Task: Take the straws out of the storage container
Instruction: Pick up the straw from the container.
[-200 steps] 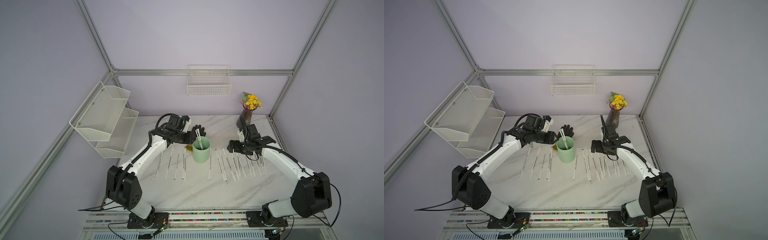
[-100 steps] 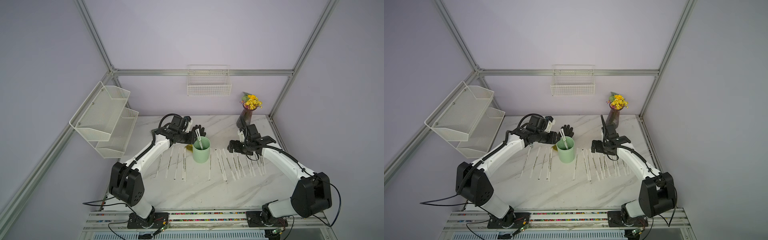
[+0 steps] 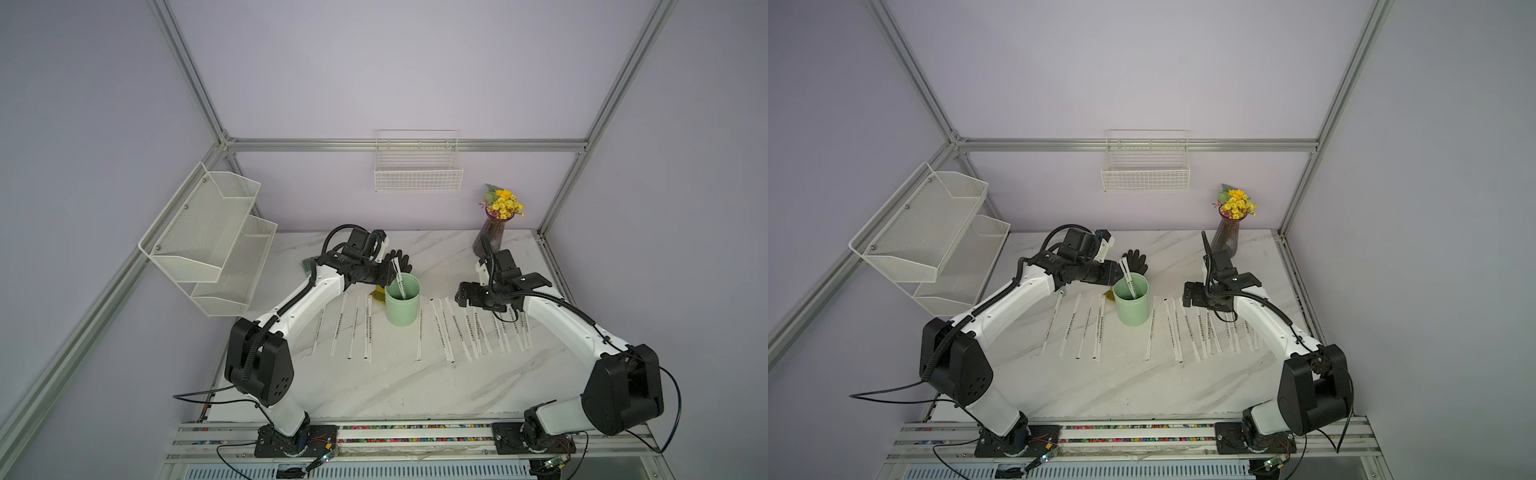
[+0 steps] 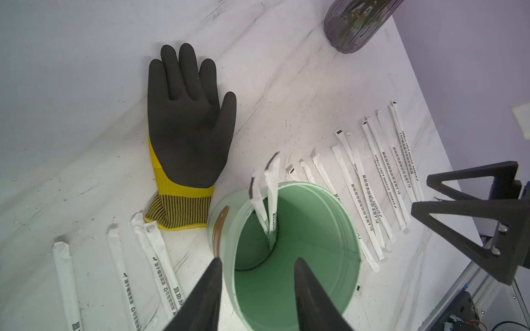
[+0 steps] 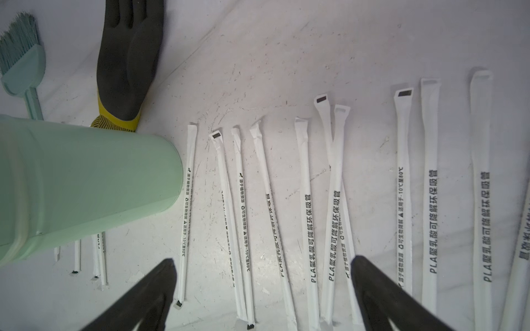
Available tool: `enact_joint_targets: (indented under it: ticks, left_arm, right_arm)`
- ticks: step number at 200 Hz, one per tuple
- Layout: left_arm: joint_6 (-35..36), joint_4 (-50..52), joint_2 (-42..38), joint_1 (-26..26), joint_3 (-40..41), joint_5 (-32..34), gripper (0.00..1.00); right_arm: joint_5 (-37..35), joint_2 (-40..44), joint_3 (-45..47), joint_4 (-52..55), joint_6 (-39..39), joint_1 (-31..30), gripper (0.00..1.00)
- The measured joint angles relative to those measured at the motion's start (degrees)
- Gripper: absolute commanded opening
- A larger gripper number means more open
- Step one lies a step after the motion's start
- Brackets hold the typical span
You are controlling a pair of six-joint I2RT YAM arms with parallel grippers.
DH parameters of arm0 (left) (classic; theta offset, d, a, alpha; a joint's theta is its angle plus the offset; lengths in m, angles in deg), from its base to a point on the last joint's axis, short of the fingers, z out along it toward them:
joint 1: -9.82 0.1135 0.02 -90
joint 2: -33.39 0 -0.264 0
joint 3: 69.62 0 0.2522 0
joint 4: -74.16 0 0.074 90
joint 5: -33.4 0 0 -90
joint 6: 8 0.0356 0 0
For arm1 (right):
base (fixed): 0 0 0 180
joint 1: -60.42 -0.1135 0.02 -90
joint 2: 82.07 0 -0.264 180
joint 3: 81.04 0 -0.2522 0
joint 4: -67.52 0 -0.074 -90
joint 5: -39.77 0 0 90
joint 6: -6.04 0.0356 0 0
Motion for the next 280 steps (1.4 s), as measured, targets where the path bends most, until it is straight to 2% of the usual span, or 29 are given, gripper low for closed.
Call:
enact_joint_targets:
  ticks: [70, 107, 149, 280]
  left_arm:
    - [0.15, 1.09, 3.87, -0.35, -4.26, 1.27, 0.29]
    - [0.44, 1.31, 5.25, -0.35, -5.95, 1.70, 0.28]
    - [0.48, 2.21, 6.64, -0.35, -7.67, 1.73, 0.21]
    - [0.61, 3.85, 8.04, -0.35, -9.35, 1.86, 0.15]
  right_arm:
    - [0.02, 0.00, 0.11, 0.17, -0.20, 0.48, 0.97]
    - [0.00, 0.00, 0.11, 0.17, -0.22, 0.63, 0.97]
    - [0.02, 0.00, 0.13, 0.17, -0.22, 0.85, 0.97]
    - [0.07, 0.00, 0.79, 0.17, -0.22, 1.14, 0.97]
